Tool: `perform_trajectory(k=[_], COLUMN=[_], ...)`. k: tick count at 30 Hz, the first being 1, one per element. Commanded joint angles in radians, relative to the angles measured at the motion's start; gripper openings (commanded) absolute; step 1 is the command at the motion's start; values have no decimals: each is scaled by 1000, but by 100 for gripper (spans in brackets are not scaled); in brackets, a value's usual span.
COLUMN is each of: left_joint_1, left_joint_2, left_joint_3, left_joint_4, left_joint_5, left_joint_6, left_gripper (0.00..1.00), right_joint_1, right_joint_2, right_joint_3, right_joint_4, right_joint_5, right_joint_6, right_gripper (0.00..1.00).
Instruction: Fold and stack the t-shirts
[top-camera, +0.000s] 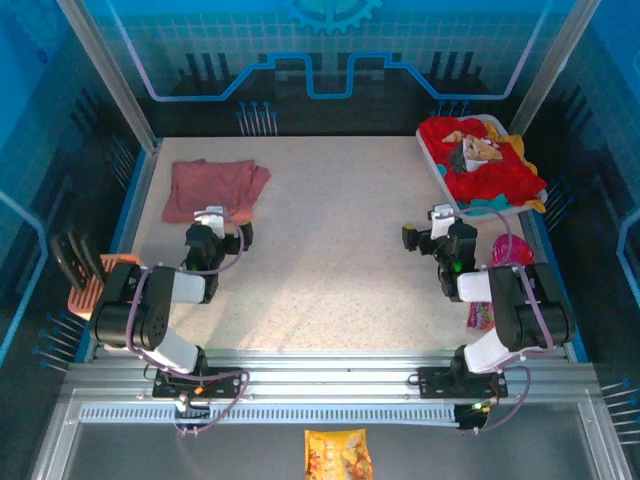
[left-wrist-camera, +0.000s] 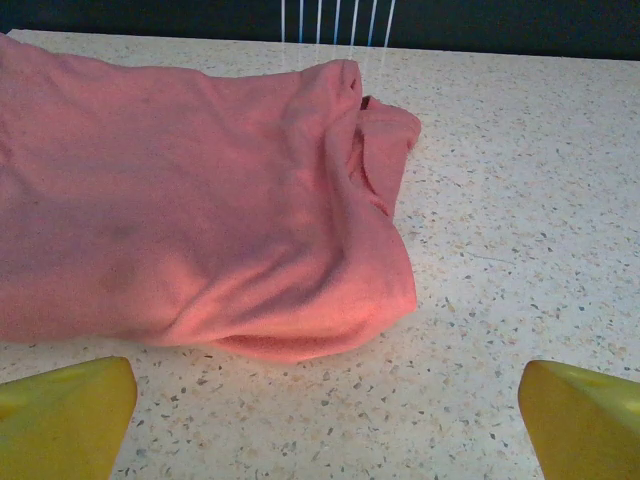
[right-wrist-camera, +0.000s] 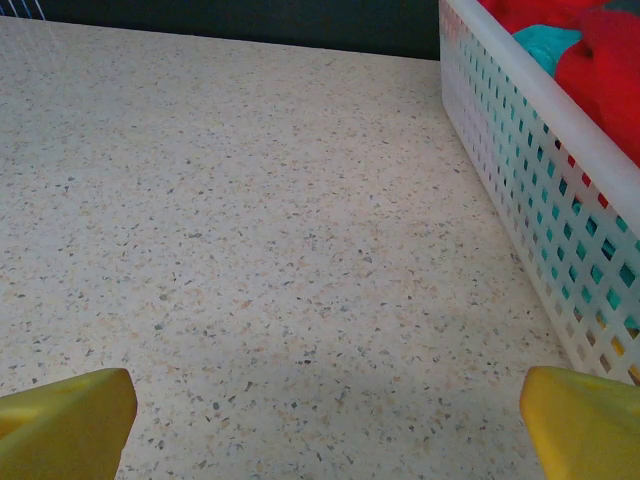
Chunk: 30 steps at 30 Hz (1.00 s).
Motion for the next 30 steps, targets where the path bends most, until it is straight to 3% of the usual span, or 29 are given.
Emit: perform_trajectory(k=[1,22,26,30], left_joint_1=[11,21,21,20], left_joint_2=[0,-6,-100,-225], left_joint_3=[18,20,18,82], left_joint_4=[-3,-9,-82,-294], left_joint_5=[27,28,11,-5], left_joint_6=[5,-4,-11,-20], left_gripper=[99,99,99,99], right_joint_1=[-10,17,66,145], right_joint_2=[-1,-27,-130,-284], right_joint_3=[17,35,31,84], right_joint_4=[6,-46,-111,-294], right_joint_5=[-19,26,123,203], right_joint_6=[-4,-30,-56,-115], right_gripper=[100,100,100,100])
